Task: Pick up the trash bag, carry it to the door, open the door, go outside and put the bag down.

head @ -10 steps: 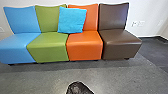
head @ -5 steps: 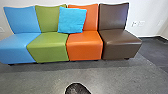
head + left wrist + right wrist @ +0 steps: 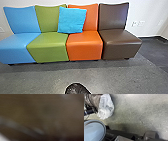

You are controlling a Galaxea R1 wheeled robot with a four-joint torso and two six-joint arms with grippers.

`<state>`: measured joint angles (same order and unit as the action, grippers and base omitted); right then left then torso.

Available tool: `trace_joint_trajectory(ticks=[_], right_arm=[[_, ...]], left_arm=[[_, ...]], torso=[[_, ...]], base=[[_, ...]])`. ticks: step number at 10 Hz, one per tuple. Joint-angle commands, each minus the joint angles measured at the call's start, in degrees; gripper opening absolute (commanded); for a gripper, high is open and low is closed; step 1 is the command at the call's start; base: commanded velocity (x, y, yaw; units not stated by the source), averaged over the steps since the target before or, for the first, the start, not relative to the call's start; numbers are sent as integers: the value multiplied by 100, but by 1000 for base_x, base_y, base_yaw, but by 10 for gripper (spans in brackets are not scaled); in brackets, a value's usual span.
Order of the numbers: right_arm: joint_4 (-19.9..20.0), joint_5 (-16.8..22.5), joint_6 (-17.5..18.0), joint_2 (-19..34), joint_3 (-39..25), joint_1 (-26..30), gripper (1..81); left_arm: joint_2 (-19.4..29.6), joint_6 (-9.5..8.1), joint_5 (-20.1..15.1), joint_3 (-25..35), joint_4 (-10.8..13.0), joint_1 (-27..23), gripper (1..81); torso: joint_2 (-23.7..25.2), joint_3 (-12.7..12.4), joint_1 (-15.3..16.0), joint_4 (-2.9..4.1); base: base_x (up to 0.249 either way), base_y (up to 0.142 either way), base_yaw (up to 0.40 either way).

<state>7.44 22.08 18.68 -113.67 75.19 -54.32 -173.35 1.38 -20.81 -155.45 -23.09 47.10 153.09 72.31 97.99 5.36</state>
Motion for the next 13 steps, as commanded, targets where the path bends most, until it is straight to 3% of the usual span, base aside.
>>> trace_joint_trajectory(ticks=[1, 3, 4, 7, 10, 13], right_arm=[[109, 332, -13, 245, -67, 408, 811], [118, 324, -31, 236, -23, 391, 811], [109, 298, -31, 219, -23, 364, 811], [109, 183, -39, 96, 170, 232, 811], [83, -248, -48, -80, 363, -22, 811], [56, -257, -75, -536, 925, -303, 811]], left_arm=[[2, 3, -442, -3, 287, -417, 10], [19, 3, -485, -3, 358, -373, 10], [19, 3, -538, 15, 533, -346, 10], [89, 12, -670, 146, 612, -215, 10], [178, 20, -670, 182, 780, 5, 10], [309, 29, -652, 182, 850, 295, 10]], torso=[[-571, 0, -367, 0], [-844, 0, -538, 0], [-1071, -518, -677, 0], [-1537, -809, -938, 0], [-2123, -1384, -1316, 0], [-2728, -1967, -1709, 0]], base=[[0, 0, 0], [0, 0, 0], [0, 0, 0], [0, 0, 0], [0, 0, 0], [0, 0, 0]])
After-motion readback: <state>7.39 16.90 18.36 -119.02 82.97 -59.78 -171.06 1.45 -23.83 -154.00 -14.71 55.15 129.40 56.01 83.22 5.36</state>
